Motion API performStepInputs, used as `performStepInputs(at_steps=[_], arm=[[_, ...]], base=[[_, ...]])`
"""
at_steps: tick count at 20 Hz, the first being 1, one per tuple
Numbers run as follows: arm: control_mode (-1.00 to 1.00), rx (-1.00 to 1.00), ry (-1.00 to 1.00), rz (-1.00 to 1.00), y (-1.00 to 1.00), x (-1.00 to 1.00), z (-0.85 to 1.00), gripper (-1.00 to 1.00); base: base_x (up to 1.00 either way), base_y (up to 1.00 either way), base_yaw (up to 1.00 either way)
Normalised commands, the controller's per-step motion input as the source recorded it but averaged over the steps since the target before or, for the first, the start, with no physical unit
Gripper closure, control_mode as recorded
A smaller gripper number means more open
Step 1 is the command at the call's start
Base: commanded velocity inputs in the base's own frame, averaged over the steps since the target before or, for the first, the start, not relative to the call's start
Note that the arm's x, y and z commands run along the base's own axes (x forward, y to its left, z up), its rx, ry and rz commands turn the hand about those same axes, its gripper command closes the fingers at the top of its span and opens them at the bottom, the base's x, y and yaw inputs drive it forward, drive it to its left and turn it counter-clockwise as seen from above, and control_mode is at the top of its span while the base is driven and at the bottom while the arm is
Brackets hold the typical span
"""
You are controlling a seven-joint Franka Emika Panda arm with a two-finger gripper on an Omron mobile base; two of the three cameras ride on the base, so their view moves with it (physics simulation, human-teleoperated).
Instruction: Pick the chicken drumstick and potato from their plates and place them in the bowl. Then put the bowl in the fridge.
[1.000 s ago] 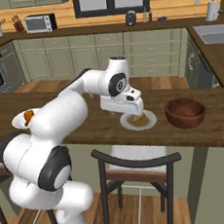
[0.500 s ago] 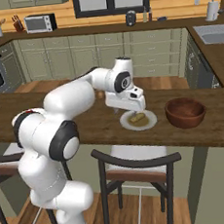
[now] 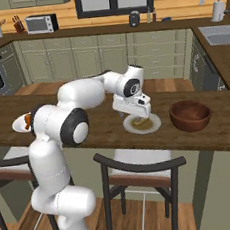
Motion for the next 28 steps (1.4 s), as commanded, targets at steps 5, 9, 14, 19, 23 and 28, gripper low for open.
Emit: performStepInputs(at_steps=[5, 9, 14, 19, 23, 28], arm=[[-1.00, 0.02, 0.12, 0.00, -0.08, 0.69, -0.20, -1.00], [-1.00, 0.01, 0.08, 0.00, -0.22, 0.60, -0.29, -1.00], [-1.00, 0.00, 0.01, 0.00, -0.17, 0.49, -0.41, -1.00], [-1.00, 0.00, 0.01, 0.00, -0.02, 0.55, -0.40, -1.00], [-1.00, 0.00, 0.01, 0.00, 0.00, 0.46, -0.42, -1.00], [-1.00, 0.00, 0.03, 0.00, 0.00, 0.33, -0.43, -1.00]], base=[[0.00, 0.00, 0.00], [0.00, 0.00, 0.00], [0.00, 0.00, 0.00], [0.00, 0.00, 0.00], [0.00, 0.00, 0.00], [0.00, 0.00, 0.00]])
